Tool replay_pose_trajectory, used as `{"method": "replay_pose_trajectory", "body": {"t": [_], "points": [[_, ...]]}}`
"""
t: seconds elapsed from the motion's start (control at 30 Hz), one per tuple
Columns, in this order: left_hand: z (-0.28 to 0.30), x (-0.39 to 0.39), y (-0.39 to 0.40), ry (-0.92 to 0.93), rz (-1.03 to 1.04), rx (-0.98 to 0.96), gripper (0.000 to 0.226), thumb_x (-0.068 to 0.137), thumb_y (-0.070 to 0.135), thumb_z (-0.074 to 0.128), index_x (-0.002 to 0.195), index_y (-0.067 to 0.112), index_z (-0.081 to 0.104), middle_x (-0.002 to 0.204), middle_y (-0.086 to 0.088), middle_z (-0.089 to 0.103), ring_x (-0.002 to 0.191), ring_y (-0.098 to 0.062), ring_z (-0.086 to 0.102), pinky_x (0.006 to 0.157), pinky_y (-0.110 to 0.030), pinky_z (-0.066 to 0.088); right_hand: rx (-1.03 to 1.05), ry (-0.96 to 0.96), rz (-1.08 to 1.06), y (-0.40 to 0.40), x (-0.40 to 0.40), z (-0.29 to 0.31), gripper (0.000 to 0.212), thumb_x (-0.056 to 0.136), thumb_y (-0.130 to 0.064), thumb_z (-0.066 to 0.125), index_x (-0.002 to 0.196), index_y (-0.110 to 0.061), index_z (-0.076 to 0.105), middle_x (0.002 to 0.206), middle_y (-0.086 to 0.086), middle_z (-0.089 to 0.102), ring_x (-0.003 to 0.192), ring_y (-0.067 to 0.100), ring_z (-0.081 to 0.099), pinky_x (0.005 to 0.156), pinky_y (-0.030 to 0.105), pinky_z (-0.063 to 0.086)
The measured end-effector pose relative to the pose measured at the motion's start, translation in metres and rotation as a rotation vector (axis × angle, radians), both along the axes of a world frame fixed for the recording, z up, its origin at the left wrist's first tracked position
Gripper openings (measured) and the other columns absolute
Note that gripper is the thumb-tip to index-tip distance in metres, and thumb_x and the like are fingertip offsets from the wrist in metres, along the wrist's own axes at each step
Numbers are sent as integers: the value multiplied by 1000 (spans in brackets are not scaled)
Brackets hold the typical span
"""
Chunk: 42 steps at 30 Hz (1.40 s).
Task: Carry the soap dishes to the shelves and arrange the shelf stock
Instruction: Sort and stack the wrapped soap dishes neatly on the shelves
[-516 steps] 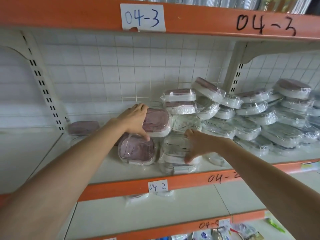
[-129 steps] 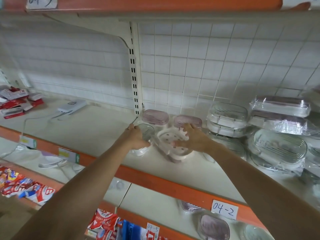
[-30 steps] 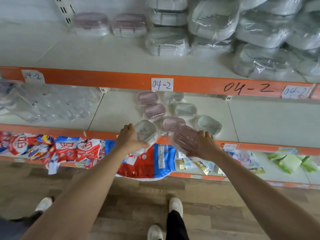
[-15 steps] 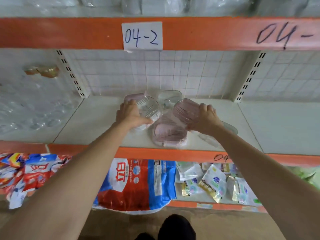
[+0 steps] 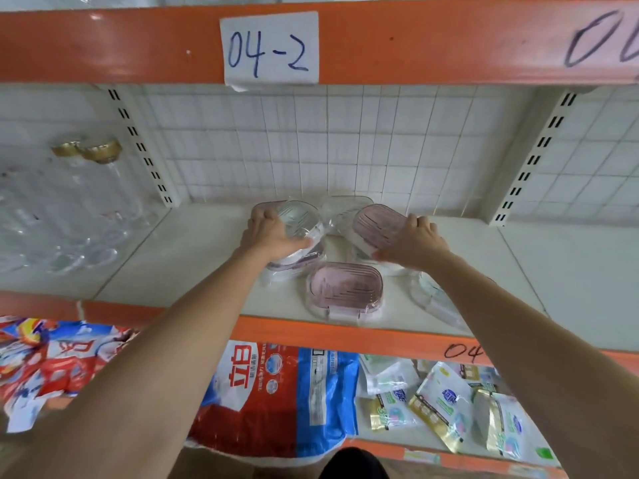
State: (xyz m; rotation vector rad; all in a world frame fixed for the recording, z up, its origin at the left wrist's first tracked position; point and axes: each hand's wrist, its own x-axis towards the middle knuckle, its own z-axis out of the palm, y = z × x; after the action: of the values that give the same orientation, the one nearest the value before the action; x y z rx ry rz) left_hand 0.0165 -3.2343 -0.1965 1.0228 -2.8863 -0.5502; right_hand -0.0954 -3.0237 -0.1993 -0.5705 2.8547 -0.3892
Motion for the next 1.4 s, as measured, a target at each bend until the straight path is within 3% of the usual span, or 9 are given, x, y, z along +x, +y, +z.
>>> {"method": "replay_pose_trajectory", "body": {"t": [0.1, 0.27, 0.57, 0.8, 0.97, 1.13, 1.27, 1.33, 1.4], "points": [[11, 6, 3, -26, 9, -18, 110, 72, 66, 68, 145, -2, 22, 147, -17, 25, 137, -32, 28, 109, -39, 33, 41, 46, 27, 2, 6, 12, 111, 71, -65, 68, 147, -5, 14, 149, 13, 24, 137, 29, 23, 109, 41, 28], [25, 32, 12, -153, -47, -135, 110, 69, 71, 66, 144, 1, 27, 145, -16, 30, 131, -32, 35, 104, -41, 35, 107, 173, 209, 12, 35, 37, 80, 82, -52, 64, 139, -8, 29, 141, 9, 36, 130, 26, 34, 104, 39, 33], [67, 115, 34, -324, -208, -114, 74, 81, 53, 66, 129, 1, 43, 130, -14, 44, 121, -29, 45, 94, -39, 42, 236, 49, 428, 22, 118, 82, 61, 89, -42, 59, 133, -8, 37, 135, 9, 42, 126, 24, 39, 103, 36, 35], [135, 168, 47, -416, -362, -88, 51, 86, 45, 62, 114, 3, 53, 119, -11, 52, 111, -27, 51, 84, -33, 40, 293, -84, 584, 18, 182, 149, 63, 90, -42, 60, 136, -6, 35, 136, 10, 42, 127, 26, 39, 101, 37, 40], [181, 197, 49, -444, -461, -9, 53, 87, 47, 61, 117, 3, 54, 118, -10, 53, 108, -24, 52, 87, -32, 43, 265, -160, 623, 19, 216, 194, 65, 89, -41, 62, 138, -8, 37, 135, 8, 46, 123, 23, 44, 99, 33, 40], [233, 211, 49, -393, -495, 47, 53, 85, 47, 65, 113, 2, 58, 114, -11, 59, 104, -26, 57, 86, -35, 46, 231, -121, 651, 20, 236, 244, 60, 87, -41, 64, 133, -9, 43, 130, 6, 50, 116, 24, 50, 98, 36, 42], [274, 212, 55, -318, -537, 69, 45, 87, 41, 66, 116, 8, 58, 115, -4, 58, 105, -22, 56, 86, -30, 45, 169, -68, 637, 20, 239, 278, 59, 87, -39, 65, 132, -8, 43, 130, 7, 51, 118, 23, 48, 93, 28, 38], [290, 210, 58, -294, -553, 66, 42, 88, 39, 65, 116, 7, 59, 108, -3, 58, 101, -20, 57, 78, -25, 42, 150, -29, 628, 23, 239, 294, 57, 87, -36, 65, 131, -7, 44, 127, 8, 52, 118, 23, 49, 89, 25, 36], [303, 204, 58, -270, -549, 54, 33, 87, 40, 66, 96, 9, 64, 84, -9, 57, 74, -17, 52, 60, -26, 34, 139, 6, 613, 26, 237, 310, 56, 87, -37, 64, 132, -8, 44, 126, 7, 53, 116, 22, 50, 90, 27, 37]]}}
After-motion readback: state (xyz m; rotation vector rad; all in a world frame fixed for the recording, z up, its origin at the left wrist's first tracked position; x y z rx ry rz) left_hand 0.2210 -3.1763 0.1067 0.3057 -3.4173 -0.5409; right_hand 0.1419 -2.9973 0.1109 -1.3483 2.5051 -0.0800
